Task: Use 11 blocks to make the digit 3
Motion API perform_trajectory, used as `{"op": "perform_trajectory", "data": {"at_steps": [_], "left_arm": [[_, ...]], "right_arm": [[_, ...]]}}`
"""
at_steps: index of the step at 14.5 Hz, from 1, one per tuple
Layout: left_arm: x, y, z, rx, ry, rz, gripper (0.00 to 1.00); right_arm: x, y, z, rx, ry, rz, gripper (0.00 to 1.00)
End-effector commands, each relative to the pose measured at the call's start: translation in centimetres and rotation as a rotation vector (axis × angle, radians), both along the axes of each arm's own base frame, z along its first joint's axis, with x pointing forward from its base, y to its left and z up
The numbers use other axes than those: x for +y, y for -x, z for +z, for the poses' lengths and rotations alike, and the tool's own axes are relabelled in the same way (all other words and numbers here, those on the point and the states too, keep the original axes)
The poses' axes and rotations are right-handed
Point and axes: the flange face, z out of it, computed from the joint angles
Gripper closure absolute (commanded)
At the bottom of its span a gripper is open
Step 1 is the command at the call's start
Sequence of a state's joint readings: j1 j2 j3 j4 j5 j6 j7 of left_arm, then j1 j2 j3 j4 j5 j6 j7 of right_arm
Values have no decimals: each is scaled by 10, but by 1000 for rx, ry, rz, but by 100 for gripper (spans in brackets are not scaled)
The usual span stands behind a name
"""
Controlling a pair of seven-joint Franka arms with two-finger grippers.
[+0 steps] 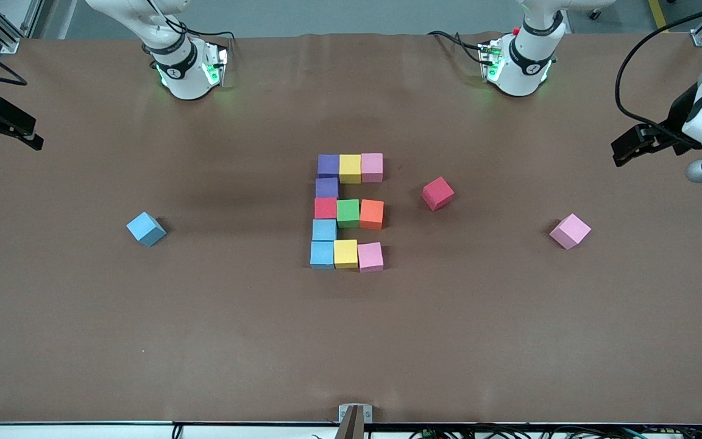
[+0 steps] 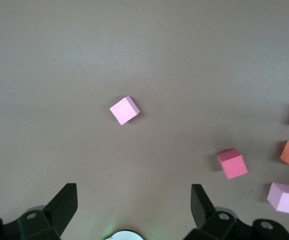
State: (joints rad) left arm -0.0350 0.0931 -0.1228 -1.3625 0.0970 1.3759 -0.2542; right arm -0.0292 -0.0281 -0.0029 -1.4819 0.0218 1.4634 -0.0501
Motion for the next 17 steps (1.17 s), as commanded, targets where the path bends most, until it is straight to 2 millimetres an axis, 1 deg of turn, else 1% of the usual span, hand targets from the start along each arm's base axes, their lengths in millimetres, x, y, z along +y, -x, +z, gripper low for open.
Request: {"op": "perform_trajectory", "data": {"at_steps": [1, 2, 3, 5, 6, 8, 14, 17], "left_arm": [[30, 20, 2, 20, 70, -57, 0], [36, 25, 4, 17, 76, -45, 0], [36, 27, 4, 19, 76, -53, 0], [52, 28, 4, 18, 85, -48, 0], [53, 35, 5, 10, 84, -46, 0], [52, 42, 3, -11, 82, -48, 0], [49, 43, 9, -24, 86, -37, 0], [49, 44, 6, -15, 85, -37, 0]], "right_arm": [[0, 0, 2, 1, 10, 5, 0], [0, 0, 2, 1, 10, 5, 0], [0, 0, 2, 1, 10, 5, 0], [0, 0, 2, 1, 10, 5, 0], [0, 0, 2, 1, 10, 5, 0], [0, 0, 2, 1, 10, 5, 0], [0, 0, 2, 1, 10, 5, 0], [0, 0, 2, 1, 10, 5, 0]]}}
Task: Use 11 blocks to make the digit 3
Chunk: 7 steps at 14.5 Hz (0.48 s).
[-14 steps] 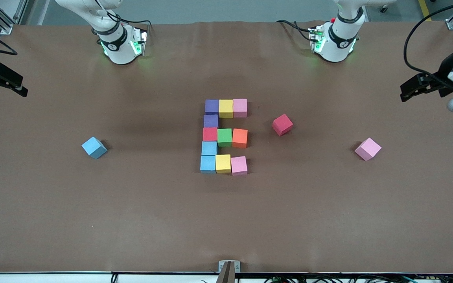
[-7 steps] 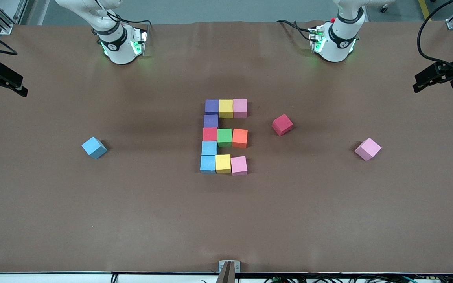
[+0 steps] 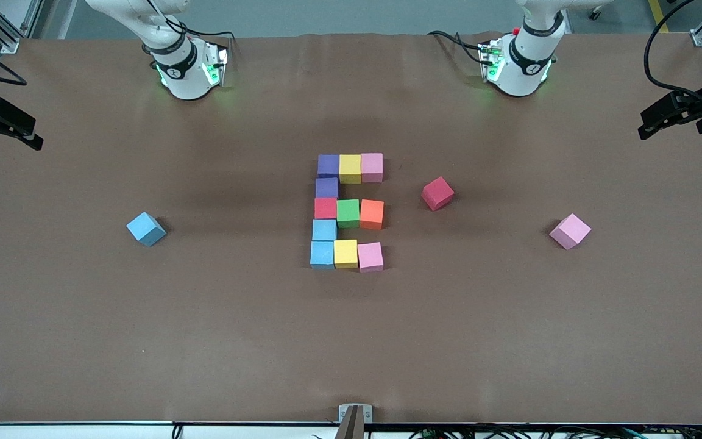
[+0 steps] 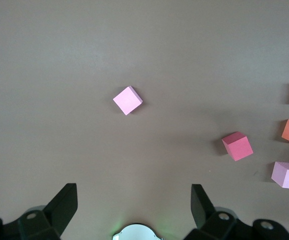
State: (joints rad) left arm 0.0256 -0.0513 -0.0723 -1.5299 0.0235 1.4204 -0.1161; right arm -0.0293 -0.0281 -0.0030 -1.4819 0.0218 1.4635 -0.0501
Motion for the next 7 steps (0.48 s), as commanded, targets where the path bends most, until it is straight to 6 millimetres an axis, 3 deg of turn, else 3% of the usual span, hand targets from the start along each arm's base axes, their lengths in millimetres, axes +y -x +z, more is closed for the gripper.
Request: {"op": "perform_trajectory", "data": {"at_steps": [1, 7], "left_arm": [[-4, 9, 0, -5, 17, -4, 0], [-11, 11, 0, -2, 43, 11, 0]], "right_arm": [[0, 0, 2, 1, 10, 6, 0], [0, 0, 2, 1, 10, 6, 0]]}}
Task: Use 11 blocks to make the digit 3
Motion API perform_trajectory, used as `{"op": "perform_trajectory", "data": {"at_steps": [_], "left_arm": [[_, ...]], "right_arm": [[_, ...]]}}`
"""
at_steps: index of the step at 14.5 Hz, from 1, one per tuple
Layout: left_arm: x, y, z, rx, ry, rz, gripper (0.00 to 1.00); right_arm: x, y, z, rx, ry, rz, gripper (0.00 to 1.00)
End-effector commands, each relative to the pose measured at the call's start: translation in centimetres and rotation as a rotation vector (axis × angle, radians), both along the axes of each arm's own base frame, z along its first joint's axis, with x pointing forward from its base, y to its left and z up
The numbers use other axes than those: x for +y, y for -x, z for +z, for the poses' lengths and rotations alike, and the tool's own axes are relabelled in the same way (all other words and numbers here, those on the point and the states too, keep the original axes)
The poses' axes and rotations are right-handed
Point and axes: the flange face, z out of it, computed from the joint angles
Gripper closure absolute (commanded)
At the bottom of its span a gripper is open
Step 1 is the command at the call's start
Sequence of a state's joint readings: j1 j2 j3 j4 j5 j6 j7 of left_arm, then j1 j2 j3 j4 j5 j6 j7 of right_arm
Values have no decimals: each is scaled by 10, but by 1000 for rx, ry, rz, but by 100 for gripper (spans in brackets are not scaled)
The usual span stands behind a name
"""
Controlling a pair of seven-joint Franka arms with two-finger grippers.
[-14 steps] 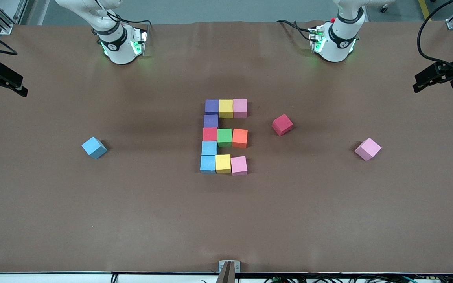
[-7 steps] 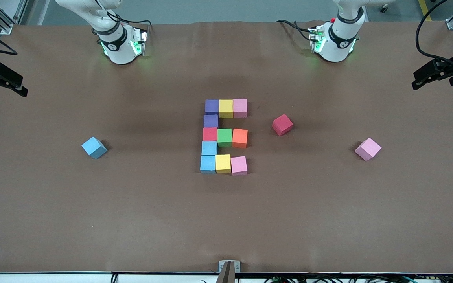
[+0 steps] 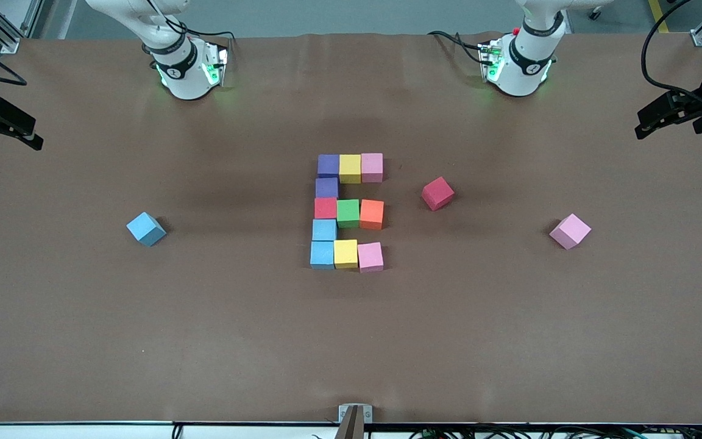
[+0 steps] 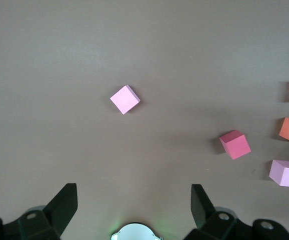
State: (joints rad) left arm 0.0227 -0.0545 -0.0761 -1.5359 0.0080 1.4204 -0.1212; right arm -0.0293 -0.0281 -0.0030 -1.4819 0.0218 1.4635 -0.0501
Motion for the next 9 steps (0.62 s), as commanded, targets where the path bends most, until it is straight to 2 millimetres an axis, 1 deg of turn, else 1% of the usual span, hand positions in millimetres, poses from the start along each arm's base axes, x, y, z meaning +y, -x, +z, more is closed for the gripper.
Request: {"op": "perform_trajectory", "data": {"at_steps": [1, 4, 7, 9], "left_arm": [[-7, 9, 0, -7, 29, 19, 0], [-16, 6, 1, -11, 28, -1, 0], [-16, 5, -1, -9, 24, -12, 0], [-22, 4, -3, -6, 21, -25, 0]], "right_arm": [[0, 0, 2, 1, 10, 6, 0], [1, 0, 3, -1, 10, 7, 0], [2, 0, 3, -1, 8, 9, 0], [1, 0, 3, -1, 8, 7, 0]]}}
